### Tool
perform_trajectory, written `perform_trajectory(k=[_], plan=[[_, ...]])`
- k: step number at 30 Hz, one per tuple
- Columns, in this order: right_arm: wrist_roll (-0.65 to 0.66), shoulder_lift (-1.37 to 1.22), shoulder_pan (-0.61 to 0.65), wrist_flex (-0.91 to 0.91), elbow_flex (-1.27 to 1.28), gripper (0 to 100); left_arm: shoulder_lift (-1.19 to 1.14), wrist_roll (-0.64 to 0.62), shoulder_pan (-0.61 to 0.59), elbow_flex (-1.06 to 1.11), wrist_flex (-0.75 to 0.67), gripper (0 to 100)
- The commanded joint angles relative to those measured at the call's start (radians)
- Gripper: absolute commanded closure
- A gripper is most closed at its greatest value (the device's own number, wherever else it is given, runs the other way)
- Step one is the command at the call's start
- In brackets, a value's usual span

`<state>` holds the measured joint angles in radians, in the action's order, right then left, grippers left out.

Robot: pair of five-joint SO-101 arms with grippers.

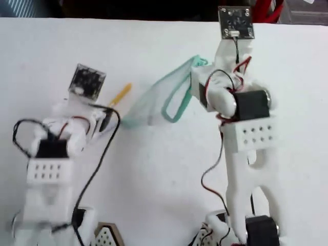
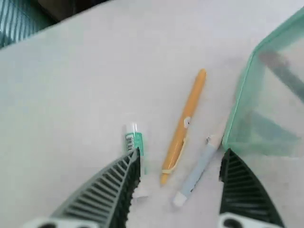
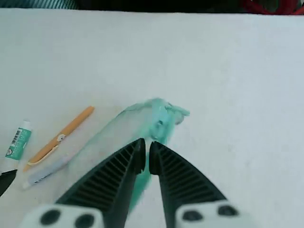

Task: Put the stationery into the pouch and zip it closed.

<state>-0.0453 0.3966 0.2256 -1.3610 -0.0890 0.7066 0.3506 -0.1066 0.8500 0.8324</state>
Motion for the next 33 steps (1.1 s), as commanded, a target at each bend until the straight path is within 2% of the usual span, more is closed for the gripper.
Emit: perform_trajectory(k=[1,4,7,10,13,16,21,28,33], plan=[[0.031,0.087,-0.004,-0.004,-0.046,98.1,-0.259,0.012,-0.016,-0.141,-0.034,73],[0.029,0.091,-0.004,-0.004,-0.044,98.1,-0.372,0.028,0.027,-0.167,-0.078,73],[0.031,0.076,-0.005,-0.008,-0.037,98.1,-0.479,0.135,0.088,-0.153,-0.138,73],[0.037,0.064,-0.018,-0.015,-0.003,98.1,-0.582,0.144,0.091,-0.152,-0.232,73],[0.044,0.070,-0.107,-0.031,0.037,98.0,-0.633,0.147,0.065,-0.152,-0.275,73],[0.150,0.070,-0.222,-0.035,0.092,98.0,-0.590,0.144,0.067,-0.144,-0.253,73],[0.253,0.070,-0.378,0.035,0.315,98.0,-0.423,0.020,0.145,-0.143,-0.215,73],[0.358,0.070,-0.481,0.254,0.674,96.7,-0.349,-0.166,0.363,-0.150,-0.193,73],[0.361,0.070,-0.516,0.254,0.758,81.0,-0.349,-0.256,0.438,-0.150,-0.198,73]])
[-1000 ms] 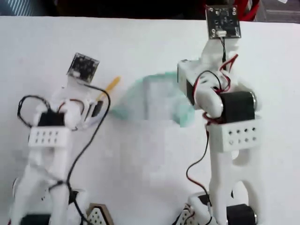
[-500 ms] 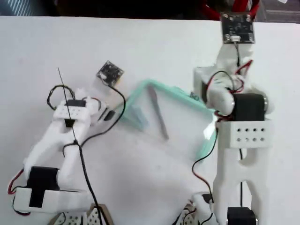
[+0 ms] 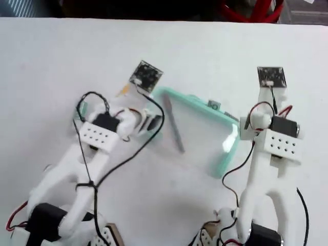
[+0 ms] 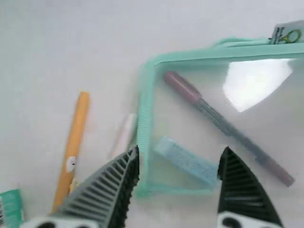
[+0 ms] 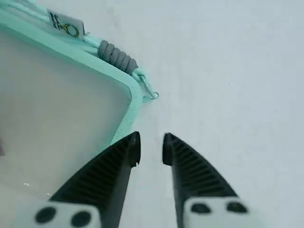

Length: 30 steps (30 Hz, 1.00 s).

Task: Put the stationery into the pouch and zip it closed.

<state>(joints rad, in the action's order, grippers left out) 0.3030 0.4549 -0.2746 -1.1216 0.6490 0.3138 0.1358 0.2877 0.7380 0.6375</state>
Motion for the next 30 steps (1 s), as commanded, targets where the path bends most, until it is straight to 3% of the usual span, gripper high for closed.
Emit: perform_trajectory(k=[1,6,12,23,30], plan=[[0.014,0.012,-0.012,0.015,0.037,80.9,0.044,-0.049,0.044,-0.037,-0.011,73],[0.008,0.012,0.076,0.021,0.120,83.9,0.044,-0.051,-0.056,0.034,-0.129,73],[-0.052,0.010,0.088,0.101,0.186,84.0,0.044,-0.095,-0.206,0.135,-0.322,73],[-0.178,0.010,0.150,0.145,0.229,84.0,0.033,0.011,-0.093,0.183,-0.341,73],[-0.221,0.010,0.229,0.150,0.267,84.0,-0.182,0.012,-0.120,0.051,-0.308,73]])
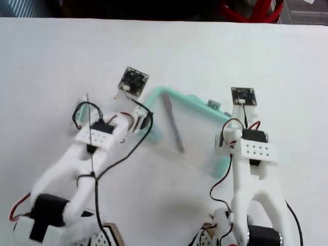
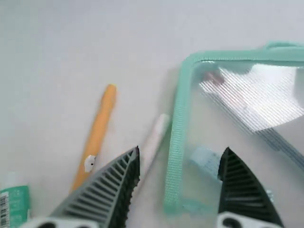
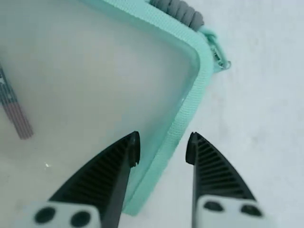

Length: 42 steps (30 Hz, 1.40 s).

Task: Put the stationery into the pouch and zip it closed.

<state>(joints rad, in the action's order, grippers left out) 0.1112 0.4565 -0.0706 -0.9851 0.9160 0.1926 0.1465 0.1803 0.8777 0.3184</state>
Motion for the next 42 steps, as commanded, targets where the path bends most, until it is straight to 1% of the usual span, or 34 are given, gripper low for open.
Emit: perform_trajectory(k=[1,4,7,9,11,15,20,24,28,31,34,35,39,42], plan=[[-0.040,0.008,0.025,0.012,0.002,83.9,-0.076,0.000,-0.016,-0.109,0.029,74],[-0.071,0.008,-0.001,0.007,0.005,81.8,-0.076,-0.002,-0.016,-0.126,0.063,76],[-0.089,0.008,-0.031,0.007,0.017,72.2,-0.064,-0.002,-0.013,-0.117,0.063,76],[-0.089,0.008,-0.031,0.008,0.020,69.8,-0.058,0.000,-0.010,-0.112,0.061,76],[-0.086,0.008,-0.008,0.012,0.021,72.1,-0.058,0.003,-0.007,-0.110,0.061,76],[-0.083,0.008,0.081,0.038,0.043,80.5,-0.062,0.005,-0.007,-0.112,0.061,76],[-0.083,0.008,0.142,0.076,0.068,82.2,-0.062,0.005,-0.007,-0.112,0.061,76],[-0.083,0.019,0.143,0.076,0.064,82.6,-0.062,0.005,-0.007,-0.112,0.061,76],[-0.083,0.021,0.147,0.070,0.037,88.2,-0.062,0.005,-0.007,-0.112,0.061,76],[-0.083,0.021,0.140,0.068,0.031,88.9,-0.062,0.005,-0.007,-0.112,0.061,76],[-0.077,0.021,0.076,0.018,0.015,88.9,-0.062,0.005,-0.007,-0.114,0.063,76],[-0.048,0.021,0.039,-0.007,0.005,88.9,-0.062,0.005,-0.007,-0.114,0.063,76],[0.166,0.021,-0.130,-0.039,-0.034,89.3,-0.058,0.005,-0.007,-0.114,0.064,76],[0.333,0.021,-0.211,-0.036,-0.041,89.4,-0.058,0.006,-0.005,-0.114,0.063,76]])
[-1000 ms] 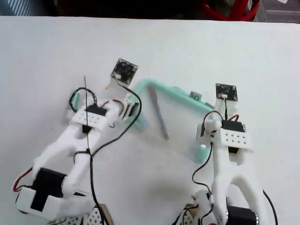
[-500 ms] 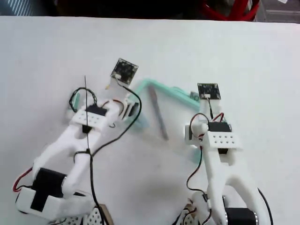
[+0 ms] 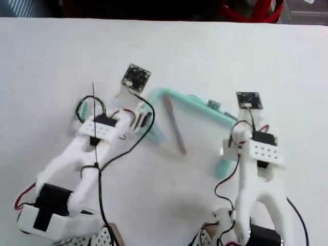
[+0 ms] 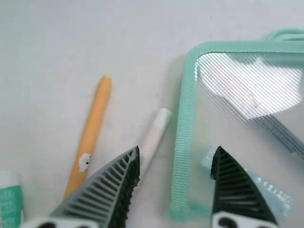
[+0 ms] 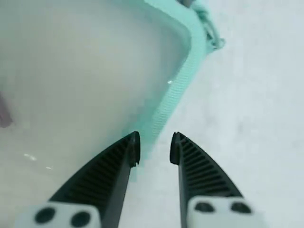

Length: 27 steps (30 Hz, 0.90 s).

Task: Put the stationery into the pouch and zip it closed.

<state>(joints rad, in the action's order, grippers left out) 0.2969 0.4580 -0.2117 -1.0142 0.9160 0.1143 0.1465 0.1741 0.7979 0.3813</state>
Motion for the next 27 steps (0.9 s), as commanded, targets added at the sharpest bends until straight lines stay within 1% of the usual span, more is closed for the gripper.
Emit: perform_trajectory(k=[1,4,7,10,13,17,21,24,27], plan=[[0.201,0.015,-0.082,-0.007,-0.041,89.5,0.021,0.006,0.001,-0.034,0.000,76],[0.299,0.012,-0.094,0.022,-0.017,94.3,0.019,0.006,0.002,-0.034,-0.002,76],[0.338,0.007,-0.087,0.065,0.026,97.8,0.015,0.006,0.002,-0.034,-0.002,76],[0.341,-0.013,-0.051,0.097,0.075,96.7,0.015,0.006,0.010,-0.032,0.002,76],[0.351,-0.047,-0.073,0.097,0.081,96.0,0.015,0.006,0.010,-0.031,0.002,76],[0.439,-0.122,-0.076,0.096,0.087,96.1,0.015,0.006,0.010,-0.031,0.000,76],[0.382,-0.180,-0.070,0.091,0.037,96.1,0.013,0.006,0.012,-0.029,-0.002,76],[0.324,-0.177,-0.067,0.091,0.025,96.1,0.013,0.006,0.012,-0.028,-0.002,76],[0.259,-0.163,-0.024,0.096,0.017,96.1,0.013,0.006,0.012,-0.028,-0.002,76]])
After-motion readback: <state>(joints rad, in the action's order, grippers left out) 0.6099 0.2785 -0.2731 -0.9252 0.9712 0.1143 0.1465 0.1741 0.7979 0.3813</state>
